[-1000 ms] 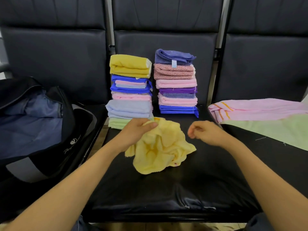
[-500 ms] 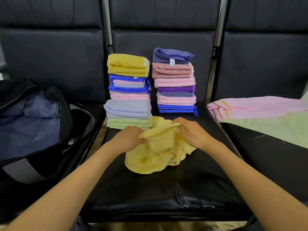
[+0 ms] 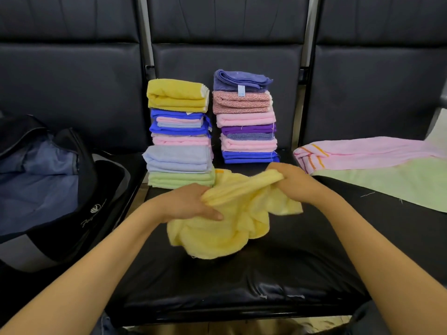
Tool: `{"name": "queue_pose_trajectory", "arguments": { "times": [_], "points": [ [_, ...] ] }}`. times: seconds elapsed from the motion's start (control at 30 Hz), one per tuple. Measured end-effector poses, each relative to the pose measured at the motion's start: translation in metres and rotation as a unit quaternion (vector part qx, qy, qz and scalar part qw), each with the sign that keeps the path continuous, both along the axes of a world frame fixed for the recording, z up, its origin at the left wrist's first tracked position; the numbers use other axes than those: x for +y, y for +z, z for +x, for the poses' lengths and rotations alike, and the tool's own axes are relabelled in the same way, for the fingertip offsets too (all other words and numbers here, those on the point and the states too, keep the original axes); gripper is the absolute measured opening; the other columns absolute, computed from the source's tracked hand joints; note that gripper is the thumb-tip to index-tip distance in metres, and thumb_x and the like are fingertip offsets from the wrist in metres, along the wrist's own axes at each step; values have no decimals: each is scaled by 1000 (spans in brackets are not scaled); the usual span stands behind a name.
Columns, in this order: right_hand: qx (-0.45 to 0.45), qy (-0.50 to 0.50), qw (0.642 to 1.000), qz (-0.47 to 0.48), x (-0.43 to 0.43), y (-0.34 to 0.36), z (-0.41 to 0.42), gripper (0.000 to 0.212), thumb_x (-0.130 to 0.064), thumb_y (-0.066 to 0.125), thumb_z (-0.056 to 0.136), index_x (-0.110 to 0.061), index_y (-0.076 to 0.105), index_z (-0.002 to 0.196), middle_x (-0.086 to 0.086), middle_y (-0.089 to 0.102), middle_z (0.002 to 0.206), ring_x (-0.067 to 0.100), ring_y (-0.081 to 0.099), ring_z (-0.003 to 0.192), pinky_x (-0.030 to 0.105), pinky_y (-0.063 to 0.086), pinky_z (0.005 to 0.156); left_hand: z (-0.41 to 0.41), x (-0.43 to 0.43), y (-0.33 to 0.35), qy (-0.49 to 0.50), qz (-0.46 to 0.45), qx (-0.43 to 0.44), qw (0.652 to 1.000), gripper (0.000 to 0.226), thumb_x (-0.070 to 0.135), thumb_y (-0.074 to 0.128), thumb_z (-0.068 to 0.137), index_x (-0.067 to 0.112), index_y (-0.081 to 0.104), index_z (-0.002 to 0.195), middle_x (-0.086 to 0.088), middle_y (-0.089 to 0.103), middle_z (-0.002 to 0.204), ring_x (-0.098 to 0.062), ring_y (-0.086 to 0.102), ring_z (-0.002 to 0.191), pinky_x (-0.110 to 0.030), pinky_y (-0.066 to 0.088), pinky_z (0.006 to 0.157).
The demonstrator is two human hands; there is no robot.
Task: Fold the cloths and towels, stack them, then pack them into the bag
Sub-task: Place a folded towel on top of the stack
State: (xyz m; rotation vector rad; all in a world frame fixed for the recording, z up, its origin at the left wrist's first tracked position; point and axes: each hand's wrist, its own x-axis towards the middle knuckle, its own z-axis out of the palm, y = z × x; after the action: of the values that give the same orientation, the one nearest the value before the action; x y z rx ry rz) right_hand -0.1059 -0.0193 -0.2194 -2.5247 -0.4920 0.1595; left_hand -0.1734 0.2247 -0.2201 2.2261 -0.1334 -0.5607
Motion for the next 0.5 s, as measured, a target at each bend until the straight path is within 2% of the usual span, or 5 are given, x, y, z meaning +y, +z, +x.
{"name": "queue_pose_trajectory", "arguments": {
  "times": [0.1,0.2,0.3,0.37,0.5],
  "points": [
    [117,11,978,171,-4,5,-8,11,-26,51,97,-22,57,105,0,61,107,19,59,104,35,49,90,2,0,-11,26,47,-55,997,22,32,61,92,26,62,113,9,62,114,-12,57,108,-13,42,80],
    [190,86,959,191,-1,14,-18,22,-30,66,86,-37,58,105,-13,64,106,4,61,98,20,48,76,3,2,-16,26,-42,-62,997,16,28,54,96,32,59,111,15,62,112,-4,59,105,-12,45,82],
    [265,134,952,67,-1,15,-20,57,-29,78,70,-36,53,120,-16,61,117,5,59,107,21,48,83,2,0,-10,113,-246,3,963,25,17,51,98,21,59,121,-3,67,117,-15,66,104,-32,53,90],
    [191,130,965,-121,4,2,-15,52,-33,76,76,-28,53,123,-8,60,118,12,58,106,28,48,87,1,-3,-4,130,-323,47,936,25,10,51,96,16,58,119,-7,70,111,-19,69,98,-32,57,82],
    [13,56,973,-223,13,-11,-8,20,-38,49,96,-20,58,95,1,60,94,18,58,84,28,44,70,-5,-8,1,13,-252,157,955,46,24,73,80,29,55,122,1,68,118,-18,66,108,-36,54,89]
  ]
}}
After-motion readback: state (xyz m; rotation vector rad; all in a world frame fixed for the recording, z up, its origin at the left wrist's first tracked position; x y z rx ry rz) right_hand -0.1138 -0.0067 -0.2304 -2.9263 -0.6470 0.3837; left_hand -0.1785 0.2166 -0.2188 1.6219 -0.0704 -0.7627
